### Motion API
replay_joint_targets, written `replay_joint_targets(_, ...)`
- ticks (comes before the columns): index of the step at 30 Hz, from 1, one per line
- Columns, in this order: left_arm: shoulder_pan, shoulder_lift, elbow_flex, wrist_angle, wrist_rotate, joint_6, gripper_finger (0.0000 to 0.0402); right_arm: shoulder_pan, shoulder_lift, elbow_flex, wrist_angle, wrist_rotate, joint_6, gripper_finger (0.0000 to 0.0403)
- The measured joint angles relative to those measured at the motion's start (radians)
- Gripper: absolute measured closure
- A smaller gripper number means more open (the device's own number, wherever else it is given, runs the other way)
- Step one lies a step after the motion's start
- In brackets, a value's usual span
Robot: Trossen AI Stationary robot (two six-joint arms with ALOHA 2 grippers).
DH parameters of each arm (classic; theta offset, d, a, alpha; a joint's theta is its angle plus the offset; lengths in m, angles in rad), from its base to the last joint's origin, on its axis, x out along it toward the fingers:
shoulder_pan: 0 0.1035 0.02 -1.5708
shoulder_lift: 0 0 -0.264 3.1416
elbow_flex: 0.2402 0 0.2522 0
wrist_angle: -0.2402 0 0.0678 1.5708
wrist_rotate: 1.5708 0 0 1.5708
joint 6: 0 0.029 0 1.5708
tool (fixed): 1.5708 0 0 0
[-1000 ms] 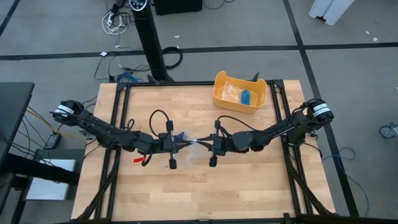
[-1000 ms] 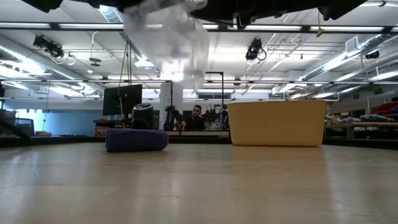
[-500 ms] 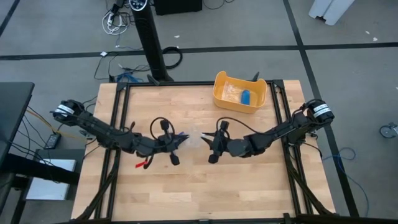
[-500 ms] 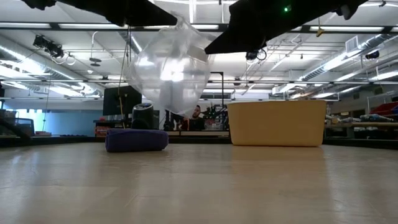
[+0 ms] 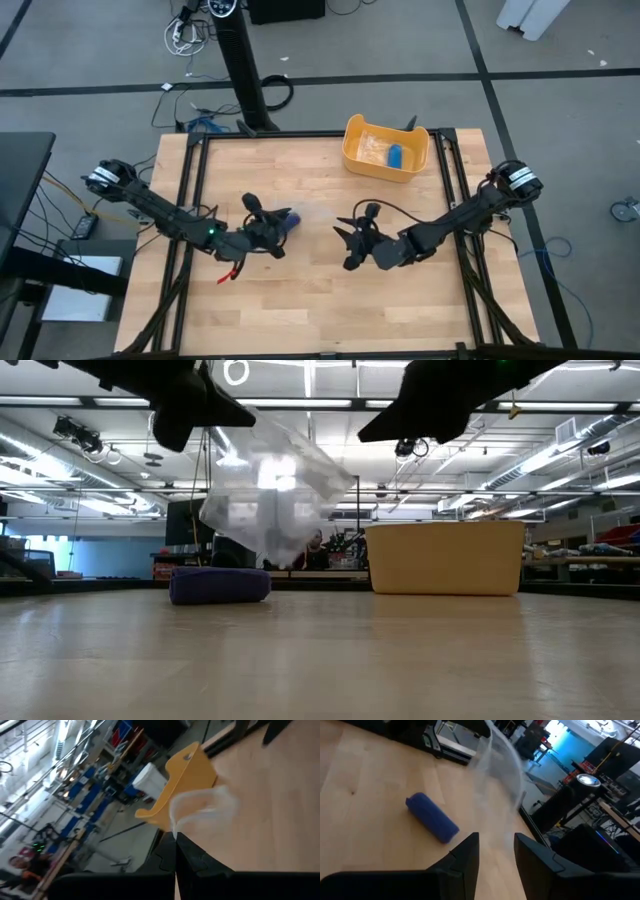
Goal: Roll bandage
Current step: Put the violet bandage into the transparent zip bag
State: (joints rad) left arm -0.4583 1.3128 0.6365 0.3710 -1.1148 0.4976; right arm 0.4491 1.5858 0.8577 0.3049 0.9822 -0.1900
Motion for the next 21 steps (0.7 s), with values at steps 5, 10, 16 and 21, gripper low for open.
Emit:
replay_joint_targets(5, 0.0, 0.0, 0.0, -0.058, -0.051, -0.003, 0.0401, 0.037, -0.031, 0.0, -0.067, 0.011, 0.059, 0.0279)
replay_joint_targets(10, 0.0, 0.0, -0.001, -0.081, -0.144, 0.042, 0.0401, 0.027, -0.029, 0.0, -0.016, -0.223, 0.082, 0.028)
replay_joint_targets(16, 0.008, -0.072, -0.058, -0.084, -0.117, -0.045, 0.0401, -0.081, 0.076, 0.029, 0.198, -0.431, -0.023, 0.0291)
replay_joint_targets(21, 0.013, -0.174, -0.154, -0.048, -0.065, -0.109, 0.0401, -0.165, 0.176, 0.144, 0.14, -0.603, -0.024, 0.0286)
